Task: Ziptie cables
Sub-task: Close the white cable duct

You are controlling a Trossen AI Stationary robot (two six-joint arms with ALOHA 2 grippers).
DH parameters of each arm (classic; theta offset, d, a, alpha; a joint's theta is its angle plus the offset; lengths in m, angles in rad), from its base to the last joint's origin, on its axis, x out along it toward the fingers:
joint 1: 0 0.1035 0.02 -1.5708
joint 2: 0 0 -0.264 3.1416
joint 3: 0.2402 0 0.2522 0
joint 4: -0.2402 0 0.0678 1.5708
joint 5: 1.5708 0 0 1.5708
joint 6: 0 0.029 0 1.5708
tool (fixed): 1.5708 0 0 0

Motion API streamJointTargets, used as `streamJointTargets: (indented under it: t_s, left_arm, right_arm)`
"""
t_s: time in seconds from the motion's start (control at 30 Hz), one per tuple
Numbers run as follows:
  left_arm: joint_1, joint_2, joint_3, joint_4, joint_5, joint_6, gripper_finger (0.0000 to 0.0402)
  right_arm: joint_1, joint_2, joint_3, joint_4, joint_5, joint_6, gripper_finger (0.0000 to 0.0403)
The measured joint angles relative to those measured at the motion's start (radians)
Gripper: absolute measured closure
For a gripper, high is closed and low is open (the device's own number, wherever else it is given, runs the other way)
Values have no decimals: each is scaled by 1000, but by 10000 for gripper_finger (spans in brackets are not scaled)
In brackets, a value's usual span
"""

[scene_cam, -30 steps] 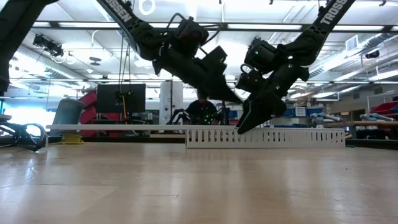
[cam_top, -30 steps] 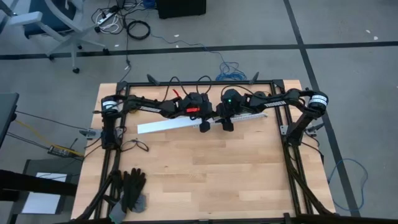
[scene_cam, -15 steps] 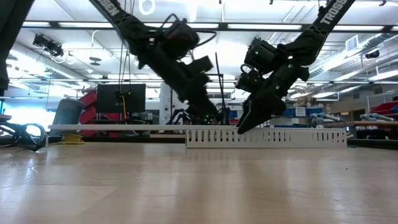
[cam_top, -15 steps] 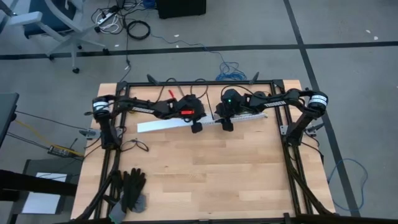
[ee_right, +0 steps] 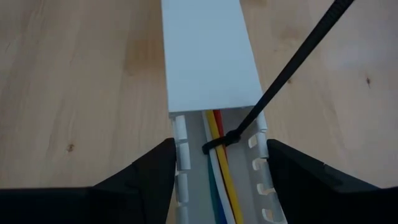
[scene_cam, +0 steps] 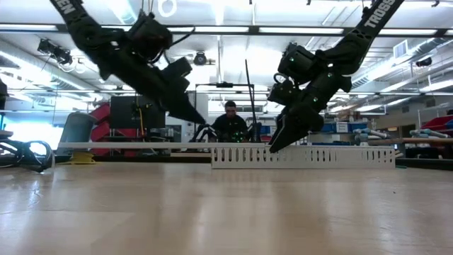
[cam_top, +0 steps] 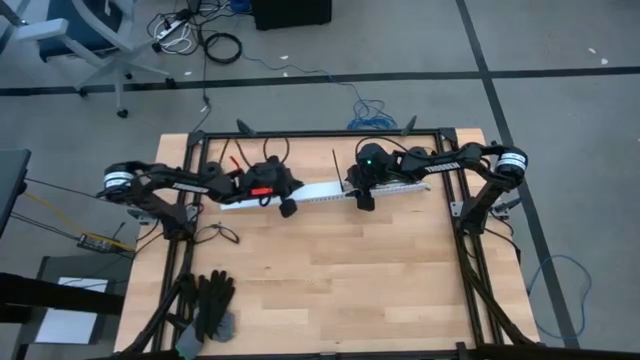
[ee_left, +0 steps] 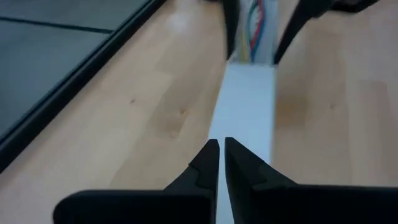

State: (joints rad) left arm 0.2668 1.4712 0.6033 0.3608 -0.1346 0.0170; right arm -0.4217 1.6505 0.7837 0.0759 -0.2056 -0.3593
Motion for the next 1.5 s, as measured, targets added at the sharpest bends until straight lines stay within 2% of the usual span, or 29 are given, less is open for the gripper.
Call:
streamJointTargets:
  t_s: [0.2,0.47,0.77,1.03,1.5]
  left_arm:
    - [0,-21,-32,19,-23,2,401]
    - [1,62,-17,47,46,2,402]
    - [4,180,95,68,70,51,402]
    - [16,276,163,55,144,54,402]
    - [28,398,347,-71,224,83,401]
  right_arm:
    - [0,0,0,2,0,3,178]
    - [-1,0,0,7,-1,18,178]
    - [-1,0,0,11,-1,51,178]
    - [1,0,0,13,-3,52,179]
    - [1,0,0,16,-19,51,179]
